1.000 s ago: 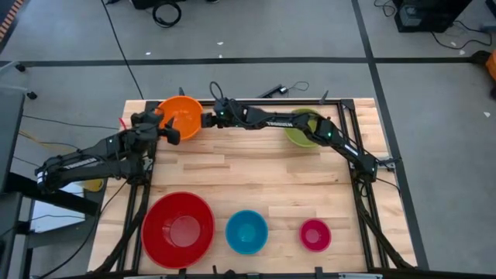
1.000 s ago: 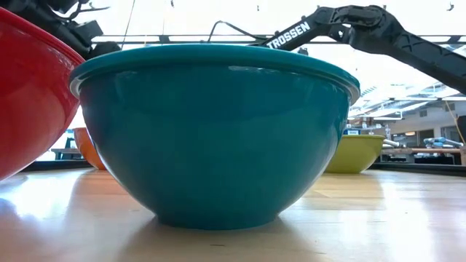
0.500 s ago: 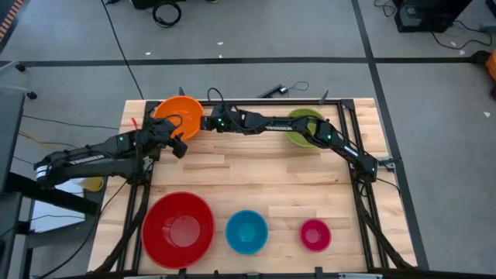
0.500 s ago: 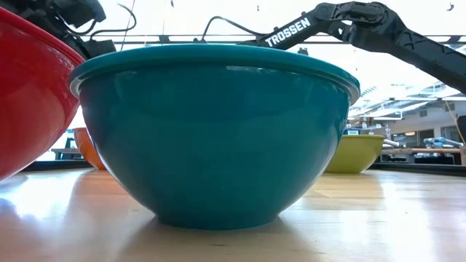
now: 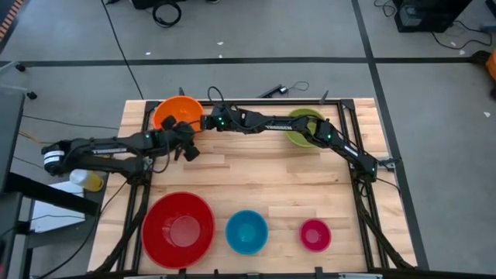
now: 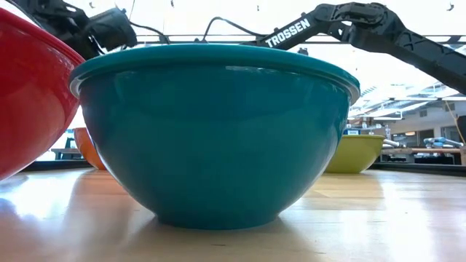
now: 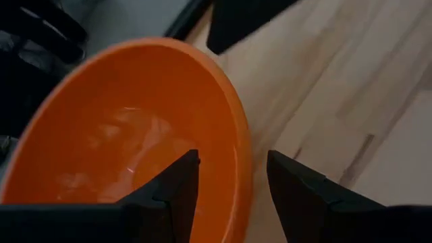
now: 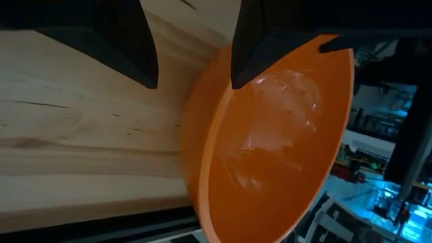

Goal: Nest bowls inside each other
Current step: Stack the orange bowl on top of the red bowl

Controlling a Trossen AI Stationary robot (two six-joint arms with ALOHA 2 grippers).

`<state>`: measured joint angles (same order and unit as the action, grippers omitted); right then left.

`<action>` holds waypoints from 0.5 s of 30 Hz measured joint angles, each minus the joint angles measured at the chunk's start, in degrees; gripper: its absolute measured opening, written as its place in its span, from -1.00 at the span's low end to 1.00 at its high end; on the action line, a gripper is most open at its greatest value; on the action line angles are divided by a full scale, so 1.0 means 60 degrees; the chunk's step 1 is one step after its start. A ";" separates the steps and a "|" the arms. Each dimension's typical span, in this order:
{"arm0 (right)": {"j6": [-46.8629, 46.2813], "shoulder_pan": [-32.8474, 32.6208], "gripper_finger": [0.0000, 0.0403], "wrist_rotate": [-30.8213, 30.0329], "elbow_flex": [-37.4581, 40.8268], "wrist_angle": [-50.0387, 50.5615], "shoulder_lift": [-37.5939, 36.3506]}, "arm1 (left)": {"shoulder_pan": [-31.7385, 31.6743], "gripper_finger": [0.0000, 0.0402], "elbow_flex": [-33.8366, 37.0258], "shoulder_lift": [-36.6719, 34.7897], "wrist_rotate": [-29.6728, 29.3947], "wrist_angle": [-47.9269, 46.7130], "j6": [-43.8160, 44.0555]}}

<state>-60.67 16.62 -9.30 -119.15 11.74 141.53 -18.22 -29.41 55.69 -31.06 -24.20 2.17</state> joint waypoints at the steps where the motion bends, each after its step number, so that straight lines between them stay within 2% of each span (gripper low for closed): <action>1: 0.0076 0.0000 -0.05 0.0000 0.0000 -0.0006 0.0000 | 0.0000 -0.12 0.0000 0.0165 0.0098 0.0016 -0.0004; 8: 0.0074 0.0007 -0.05 -0.0001 0.0000 -0.0018 0.0000 | -0.0262 -0.12 0.0000 0.1131 0.1527 0.0500 0.0261; 12: 0.0098 0.0007 -0.05 0.0199 0.0000 -0.0002 0.0000 | -0.0145 -0.12 0.0000 0.1169 0.2279 0.1098 0.0357; 15: 0.0132 0.0001 -0.05 0.0336 0.0000 -0.0009 0.0000 | 0.0043 -0.12 0.0000 0.1060 0.2386 0.1454 0.0292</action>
<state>-59.88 16.63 -7.28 -119.15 11.68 141.53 -17.96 -29.41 62.05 -16.75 -15.47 3.93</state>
